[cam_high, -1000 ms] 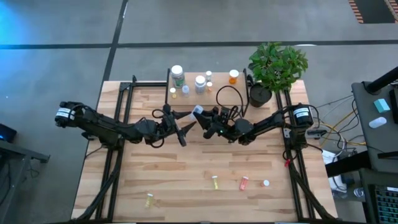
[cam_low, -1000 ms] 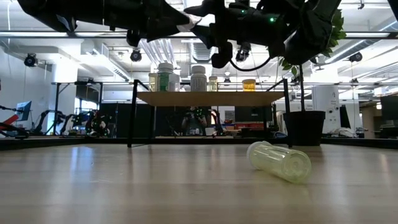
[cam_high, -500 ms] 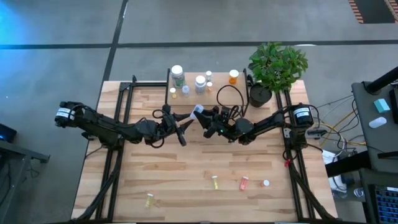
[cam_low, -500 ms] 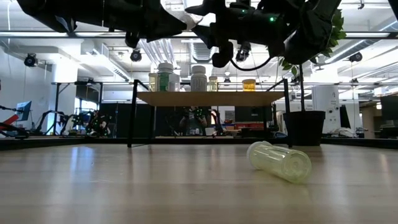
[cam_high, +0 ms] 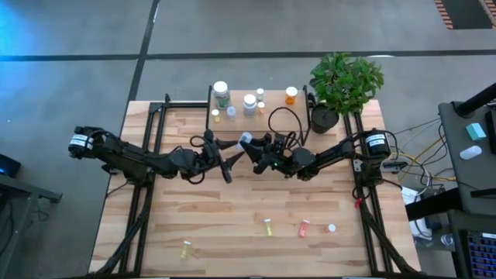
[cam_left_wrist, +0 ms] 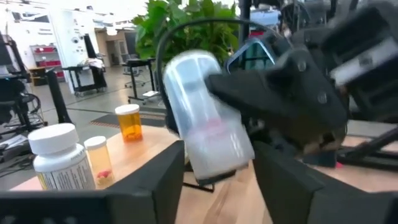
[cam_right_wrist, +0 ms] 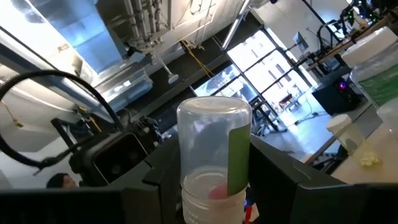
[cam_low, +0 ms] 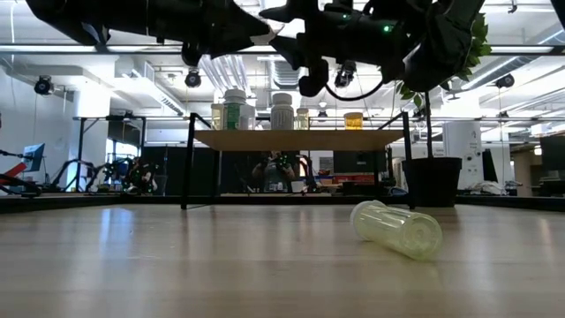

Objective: Pick and place medicine bottles onto shelf by color
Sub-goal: Put the transparent pill bottle on the shelf

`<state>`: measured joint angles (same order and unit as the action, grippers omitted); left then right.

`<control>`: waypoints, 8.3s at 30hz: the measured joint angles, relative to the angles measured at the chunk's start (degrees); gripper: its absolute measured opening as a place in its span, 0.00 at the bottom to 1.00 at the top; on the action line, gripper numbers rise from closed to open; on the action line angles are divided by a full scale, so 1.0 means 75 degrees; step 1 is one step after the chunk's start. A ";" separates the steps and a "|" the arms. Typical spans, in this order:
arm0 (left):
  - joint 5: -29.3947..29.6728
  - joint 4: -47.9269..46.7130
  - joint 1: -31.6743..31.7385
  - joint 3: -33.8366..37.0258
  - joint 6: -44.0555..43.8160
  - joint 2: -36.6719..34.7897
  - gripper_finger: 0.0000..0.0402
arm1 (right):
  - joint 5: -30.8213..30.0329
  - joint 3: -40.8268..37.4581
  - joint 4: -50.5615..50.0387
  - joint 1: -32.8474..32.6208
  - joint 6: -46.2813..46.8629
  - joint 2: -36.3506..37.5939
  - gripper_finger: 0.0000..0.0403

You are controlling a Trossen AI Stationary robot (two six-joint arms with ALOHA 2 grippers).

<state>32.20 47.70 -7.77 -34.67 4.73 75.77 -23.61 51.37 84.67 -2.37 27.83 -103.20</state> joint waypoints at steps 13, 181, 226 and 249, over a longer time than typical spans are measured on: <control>0.0420 -0.0074 -0.0009 -0.0092 0.0004 0.0000 0.37 | -0.0089 0.0093 -0.0135 0.0002 -0.0227 -0.0003 0.36; -0.2178 -0.5583 -0.0178 -0.0129 -0.2784 -0.2567 0.45 | -0.0019 0.5045 -1.2678 -0.0708 -1.0061 -0.0050 0.29; -0.2993 -0.5093 -0.0297 0.0396 -0.3475 -0.1349 0.46 | 0.1387 0.5123 -1.4503 -0.0885 -0.7768 -0.0057 0.29; -0.3233 -0.3692 -0.0303 0.0383 -0.3162 -0.0423 0.46 | 0.1543 0.4966 -1.6013 -0.0542 -0.4949 -0.0143 0.29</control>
<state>7.95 20.01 -10.04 -31.79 -18.99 72.59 -12.04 88.62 -35.43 -6.44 -9.28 -104.27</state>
